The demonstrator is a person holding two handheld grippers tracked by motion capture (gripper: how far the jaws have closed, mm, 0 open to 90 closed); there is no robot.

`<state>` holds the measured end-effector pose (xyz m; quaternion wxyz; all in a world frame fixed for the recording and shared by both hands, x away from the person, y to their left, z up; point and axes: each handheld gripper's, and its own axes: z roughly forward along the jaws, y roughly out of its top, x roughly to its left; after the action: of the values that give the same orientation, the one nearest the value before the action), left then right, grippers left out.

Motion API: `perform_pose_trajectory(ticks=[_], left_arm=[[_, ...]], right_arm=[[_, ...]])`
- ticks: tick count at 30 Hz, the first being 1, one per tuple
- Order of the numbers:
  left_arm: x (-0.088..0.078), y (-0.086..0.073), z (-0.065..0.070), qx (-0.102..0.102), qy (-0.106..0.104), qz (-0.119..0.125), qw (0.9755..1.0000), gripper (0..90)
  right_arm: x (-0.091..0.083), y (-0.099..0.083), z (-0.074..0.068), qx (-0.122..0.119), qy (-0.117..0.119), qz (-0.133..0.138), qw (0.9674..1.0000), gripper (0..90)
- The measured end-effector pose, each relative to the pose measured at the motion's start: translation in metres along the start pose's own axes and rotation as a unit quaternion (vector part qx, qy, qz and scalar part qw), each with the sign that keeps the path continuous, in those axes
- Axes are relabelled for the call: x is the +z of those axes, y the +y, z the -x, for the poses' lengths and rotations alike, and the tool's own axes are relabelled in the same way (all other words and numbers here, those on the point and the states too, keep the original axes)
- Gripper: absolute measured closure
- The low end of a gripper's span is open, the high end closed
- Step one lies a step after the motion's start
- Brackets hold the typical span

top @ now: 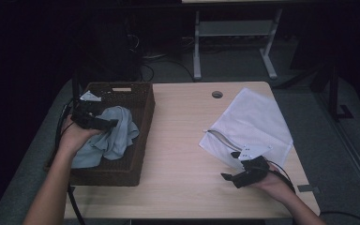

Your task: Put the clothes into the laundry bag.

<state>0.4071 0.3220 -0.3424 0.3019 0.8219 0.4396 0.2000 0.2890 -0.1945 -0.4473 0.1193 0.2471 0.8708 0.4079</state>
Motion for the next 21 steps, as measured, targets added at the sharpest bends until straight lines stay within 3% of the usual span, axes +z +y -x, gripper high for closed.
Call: perform_pose_trajectory(ticks=[8, 12, 17, 21], left_arm=[[0.035, -0.004, -0.026, -0.02, 0.022, -0.03, 0.9991, 10.2], [0.05, -0.01, -0.033, -0.04, 0.015, -0.045, 0.9981, 9.8], [0.062, -0.017, -0.036, -0.043, 0.009, -0.05, 0.9978, 9.5], [0.076, -0.027, -0.041, -0.053, 0.001, -0.077, 0.9956, 9.5]], right_arm=[[-0.006, -0.003, -0.006, 0.003, -0.024, -0.022, 0.9995, 14.3], [-0.006, -0.004, -0.006, 0.006, -0.024, -0.03, 0.9992, 14.4], [-0.005, -0.004, -0.005, 0.01, -0.02, -0.034, 0.9992, 14.4], [-0.004, -0.004, -0.005, 0.01, -0.017, -0.037, 0.9991, 14.6]])
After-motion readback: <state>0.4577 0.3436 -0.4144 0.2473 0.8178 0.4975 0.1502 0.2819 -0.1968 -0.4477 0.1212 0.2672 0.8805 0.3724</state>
